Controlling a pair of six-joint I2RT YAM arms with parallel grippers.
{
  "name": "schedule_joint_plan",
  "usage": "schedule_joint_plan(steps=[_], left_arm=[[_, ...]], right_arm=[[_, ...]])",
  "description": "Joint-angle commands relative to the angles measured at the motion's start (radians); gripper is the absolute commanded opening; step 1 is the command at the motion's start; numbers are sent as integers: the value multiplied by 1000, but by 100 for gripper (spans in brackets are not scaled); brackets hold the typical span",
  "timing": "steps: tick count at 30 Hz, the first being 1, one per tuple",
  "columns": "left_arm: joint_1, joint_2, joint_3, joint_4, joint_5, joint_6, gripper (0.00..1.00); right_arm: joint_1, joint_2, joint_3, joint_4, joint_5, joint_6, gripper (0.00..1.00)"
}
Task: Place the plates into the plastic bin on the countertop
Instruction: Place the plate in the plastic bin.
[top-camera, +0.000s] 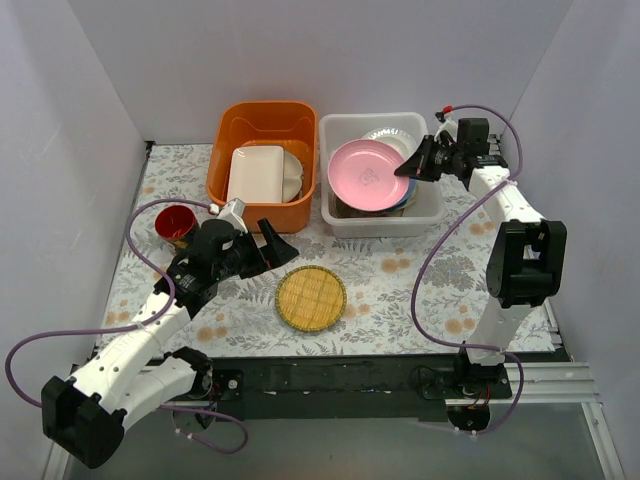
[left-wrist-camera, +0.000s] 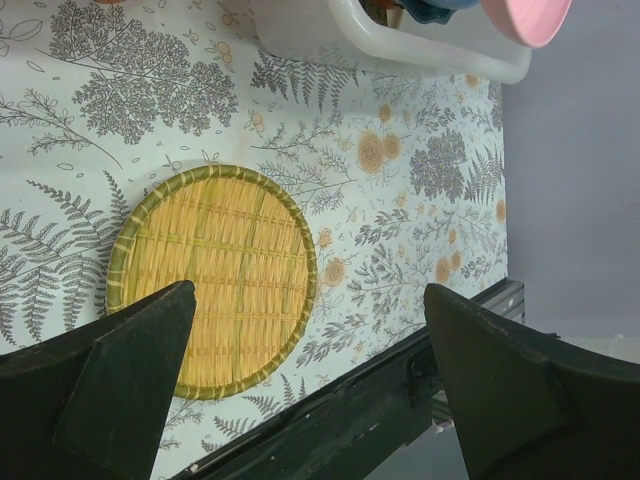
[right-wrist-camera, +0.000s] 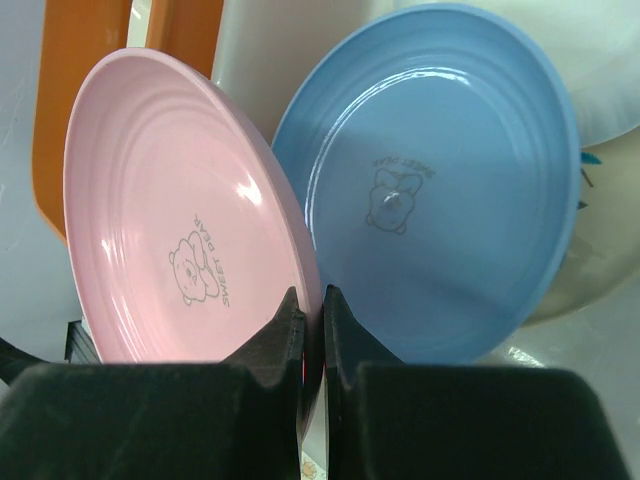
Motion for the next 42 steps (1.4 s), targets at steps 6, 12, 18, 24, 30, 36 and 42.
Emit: schedule_joint_plan(steps=[6,12,18,24,30,36,42], left_arm=[[1,15,-4,25,22,24,98],[1,20,-4,26,28,29,98],[0,28,-4,26,36,29,98],[1,23,-16,25,40,24,98],[1,26,-19,28,40,22,98],[1,35,-20,26,39,22,98],[1,41,-21,28,37,24,98]], right_arm=[[-24,28,99,-7,14,12,1],[-29,57,134,-50,100,-11,1],[-29,101,175,-72,137,-16,1],[-30,135,189,-69,160,-14,1],[-30,160,194,-67,157,-11,1],[-30,169,198,-73,177,-11,4],[-30,169,192,-64,164,-11,14]])
